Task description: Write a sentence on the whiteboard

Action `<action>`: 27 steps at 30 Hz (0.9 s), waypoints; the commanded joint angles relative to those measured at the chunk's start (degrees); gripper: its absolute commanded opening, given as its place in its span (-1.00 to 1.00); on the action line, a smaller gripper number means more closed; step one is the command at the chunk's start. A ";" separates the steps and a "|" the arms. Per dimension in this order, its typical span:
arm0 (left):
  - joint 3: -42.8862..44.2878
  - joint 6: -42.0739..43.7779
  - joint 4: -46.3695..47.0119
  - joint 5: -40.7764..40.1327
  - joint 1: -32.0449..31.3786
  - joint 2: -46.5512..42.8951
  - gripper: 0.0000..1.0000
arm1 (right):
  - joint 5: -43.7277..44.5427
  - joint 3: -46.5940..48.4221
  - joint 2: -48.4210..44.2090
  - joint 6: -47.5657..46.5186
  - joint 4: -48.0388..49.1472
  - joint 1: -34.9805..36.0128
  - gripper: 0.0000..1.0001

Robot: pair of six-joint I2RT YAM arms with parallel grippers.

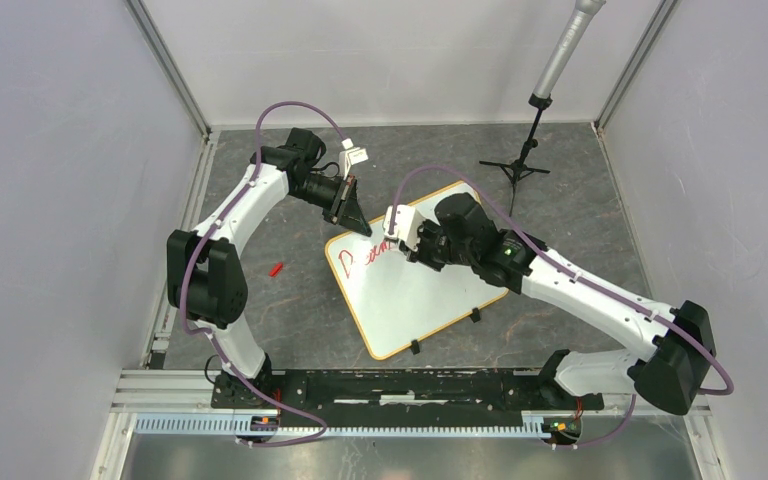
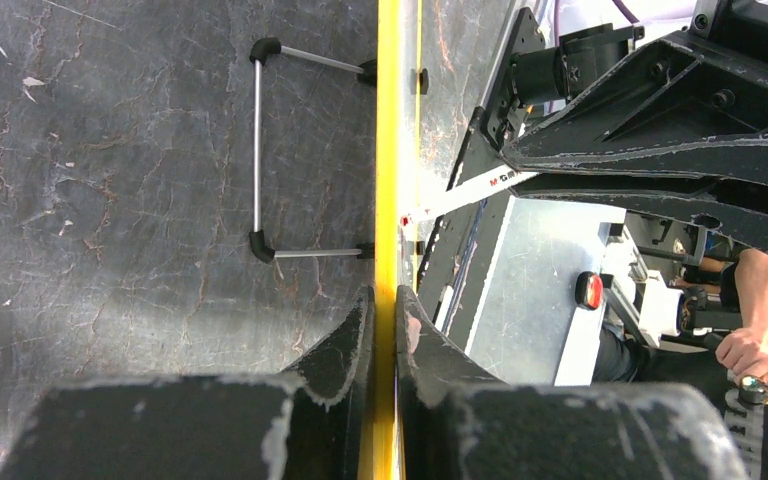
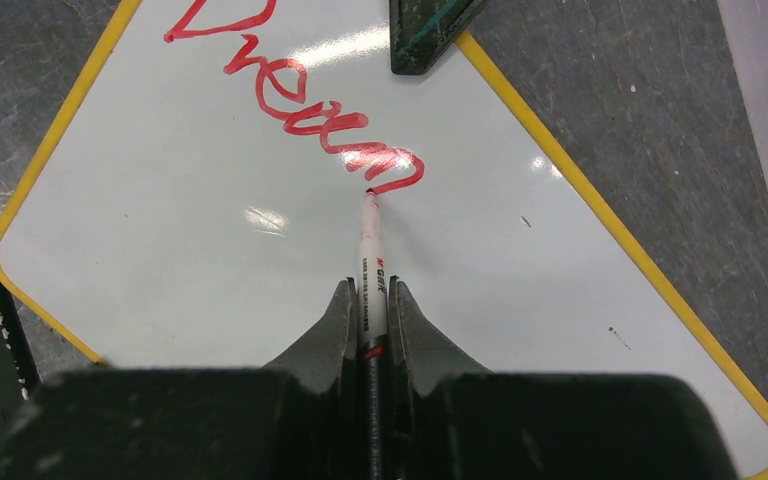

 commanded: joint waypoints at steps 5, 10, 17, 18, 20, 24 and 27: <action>0.10 3.21 -1.75 -1.21 -2.87 1.65 -0.95 | 1.89 3.07 -0.71 -0.62 -1.28 -0.02 -1.00; 0.16 3.19 -1.77 -1.17 -2.88 1.48 -0.95 | 2.81 6.02 -1.08 -1.17 -2.00 -1.10 -1.00; 0.16 3.20 -1.78 -1.21 -2.97 1.48 -0.95 | 2.76 6.99 -0.54 -1.26 -1.97 -1.62 -1.00; 0.16 3.18 -1.75 -1.22 -2.97 1.46 -0.95 | 2.75 7.04 -0.47 -1.23 -1.93 -1.59 -1.00; 0.21 3.23 -1.79 -1.19 -3.01 1.50 -0.95 | 2.53 6.83 -0.35 -1.35 -1.84 -1.58 -1.00; 0.13 3.23 -1.77 -1.30 -2.99 1.42 -0.95 | 1.89 5.97 0.07 -1.26 -1.68 -1.67 -1.00; 0.08 3.22 -1.75 -1.29 -2.98 1.43 -0.95 | 1.98 5.28 0.44 -1.26 -1.56 -1.57 -1.00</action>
